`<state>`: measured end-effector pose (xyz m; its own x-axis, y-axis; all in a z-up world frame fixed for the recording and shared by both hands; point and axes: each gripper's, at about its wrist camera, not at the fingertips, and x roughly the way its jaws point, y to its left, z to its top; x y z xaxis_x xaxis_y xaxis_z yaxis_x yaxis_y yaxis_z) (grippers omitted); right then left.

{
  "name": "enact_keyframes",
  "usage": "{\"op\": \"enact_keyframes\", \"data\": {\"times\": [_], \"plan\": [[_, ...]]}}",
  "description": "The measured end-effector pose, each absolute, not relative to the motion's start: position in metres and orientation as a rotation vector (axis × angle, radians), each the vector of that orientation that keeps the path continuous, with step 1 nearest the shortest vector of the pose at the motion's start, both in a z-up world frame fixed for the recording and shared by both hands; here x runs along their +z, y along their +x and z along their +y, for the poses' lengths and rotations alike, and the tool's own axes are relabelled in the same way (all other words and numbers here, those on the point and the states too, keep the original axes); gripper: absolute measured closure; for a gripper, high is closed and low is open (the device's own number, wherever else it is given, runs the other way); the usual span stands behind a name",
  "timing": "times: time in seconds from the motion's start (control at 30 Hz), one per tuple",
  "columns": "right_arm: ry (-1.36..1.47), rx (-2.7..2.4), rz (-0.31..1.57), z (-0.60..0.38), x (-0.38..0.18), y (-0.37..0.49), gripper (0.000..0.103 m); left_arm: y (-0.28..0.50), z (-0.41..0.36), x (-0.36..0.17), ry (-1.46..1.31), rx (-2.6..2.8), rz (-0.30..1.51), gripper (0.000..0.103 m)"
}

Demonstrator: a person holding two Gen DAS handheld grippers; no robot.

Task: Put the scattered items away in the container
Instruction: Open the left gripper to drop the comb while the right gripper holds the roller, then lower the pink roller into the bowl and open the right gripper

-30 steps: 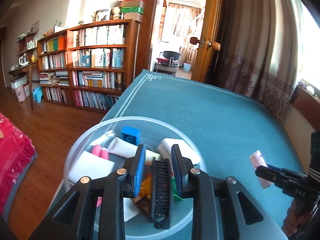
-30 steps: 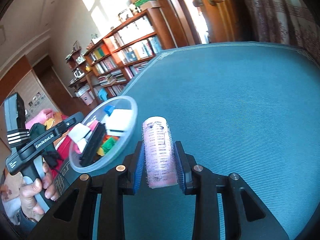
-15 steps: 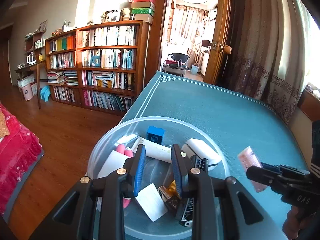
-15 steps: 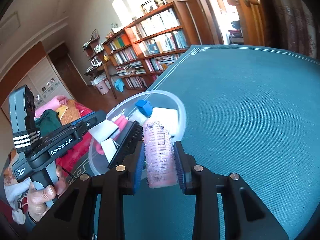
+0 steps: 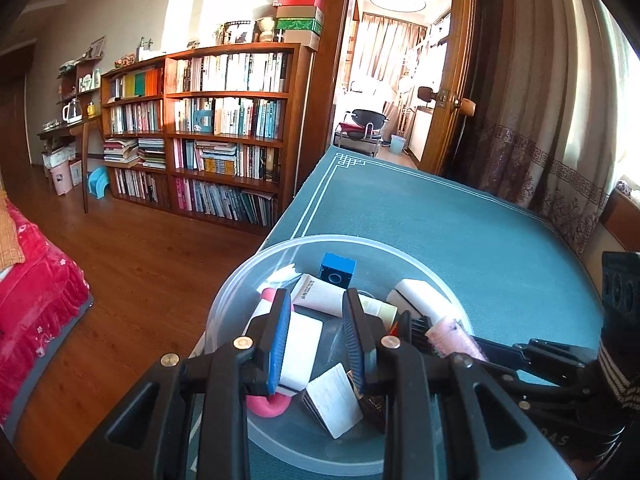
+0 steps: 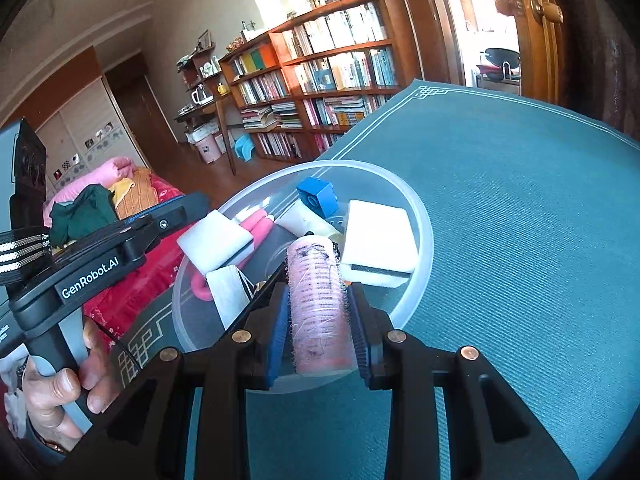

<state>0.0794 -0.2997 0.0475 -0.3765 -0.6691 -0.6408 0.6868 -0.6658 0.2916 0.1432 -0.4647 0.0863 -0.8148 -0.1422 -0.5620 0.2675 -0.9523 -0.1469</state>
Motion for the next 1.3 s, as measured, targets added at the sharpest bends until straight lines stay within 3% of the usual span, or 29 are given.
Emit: {"op": "enact_keyframes", "data": {"times": [0.3, 0.6, 0.77, 1.13, 1.3], "plan": [[0.96, -2.072, 0.011, -0.306, 0.047, 0.072, 0.071, 0.142, -0.471, 0.082, 0.852, -2.765, 0.347, 0.072], [0.951, -2.067, 0.009, -0.317, 0.05, 0.065, 0.071, 0.142, -0.474, 0.08, 0.857, -2.756, 0.352, 0.065], [0.952, -2.064, 0.012, -0.321, 0.049, 0.064, 0.071, 0.143, -0.474, 0.081, 0.849, -2.753, 0.353, 0.054], [0.976, -2.006, 0.035, -0.344, 0.046, 0.052, 0.071, 0.15, -0.473, 0.092, 0.78, -2.733, 0.295, 0.021], [0.933, -1.996, 0.045, -0.343, 0.054, 0.054, 0.07, 0.153, -0.479, 0.094, 0.779, -2.72, 0.328, 0.017]]}}
